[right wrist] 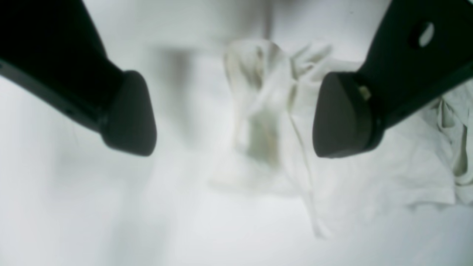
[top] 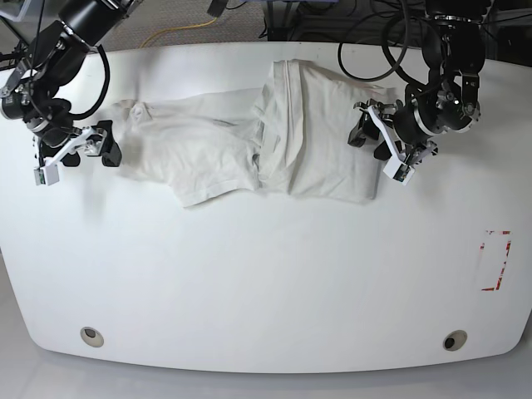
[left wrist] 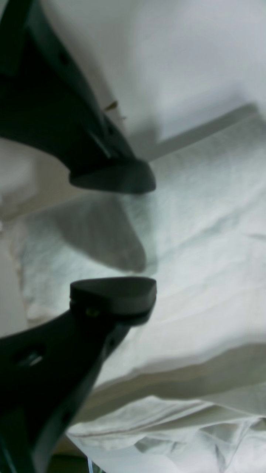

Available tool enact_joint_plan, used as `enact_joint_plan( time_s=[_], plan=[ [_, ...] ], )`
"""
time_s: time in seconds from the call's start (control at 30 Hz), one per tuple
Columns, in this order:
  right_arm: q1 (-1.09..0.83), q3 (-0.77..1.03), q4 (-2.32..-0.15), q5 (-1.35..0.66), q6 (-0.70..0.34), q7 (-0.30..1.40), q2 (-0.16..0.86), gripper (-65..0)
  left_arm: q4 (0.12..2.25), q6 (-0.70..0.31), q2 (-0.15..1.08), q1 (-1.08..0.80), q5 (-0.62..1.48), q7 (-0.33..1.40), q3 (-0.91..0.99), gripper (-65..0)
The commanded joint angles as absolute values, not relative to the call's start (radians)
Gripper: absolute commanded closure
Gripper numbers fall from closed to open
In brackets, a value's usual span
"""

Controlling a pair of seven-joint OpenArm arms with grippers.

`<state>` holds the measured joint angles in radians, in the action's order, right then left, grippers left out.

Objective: Fold the T-shirt properly
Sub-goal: 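Grasp the shirt end at the right gripper and fold it inward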

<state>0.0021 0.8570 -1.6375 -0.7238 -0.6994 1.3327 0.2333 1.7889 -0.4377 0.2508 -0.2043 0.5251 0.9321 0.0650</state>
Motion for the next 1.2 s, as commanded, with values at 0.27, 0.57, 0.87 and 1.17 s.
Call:
enact_joint_plan(
  time_s=[0.27, 0.57, 0.87, 1.17],
  plan=[
    [0.001, 0.905, -1.363, -0.834, -0.698, 1.331, 0.280, -65.0, 1.860, -0.476, 0.245, -0.229, 0.582, 0.909, 0.114, -29.2],
    [-0.015, 0.805, -1.363, -0.831, -0.698, 1.330, 0.183, -65.0, 1.791, -0.526, 0.185, -0.225, 0.588, 0.909, 0.226, -18.2],
    [-0.008, 0.722, -1.374, -0.826, -0.698, 1.313, 0.124, -59.3, 1.689, -0.524, 0.185, -0.225, 0.588, 0.908, 0.228, -18.2],
    [-0.012, 0.688, -1.521, -0.831, -0.698, 1.257, 0.122, -0.2, 1.653, -0.519, 0.171, -0.196, 0.588, 0.906, 0.220, -18.3]
  ],
)
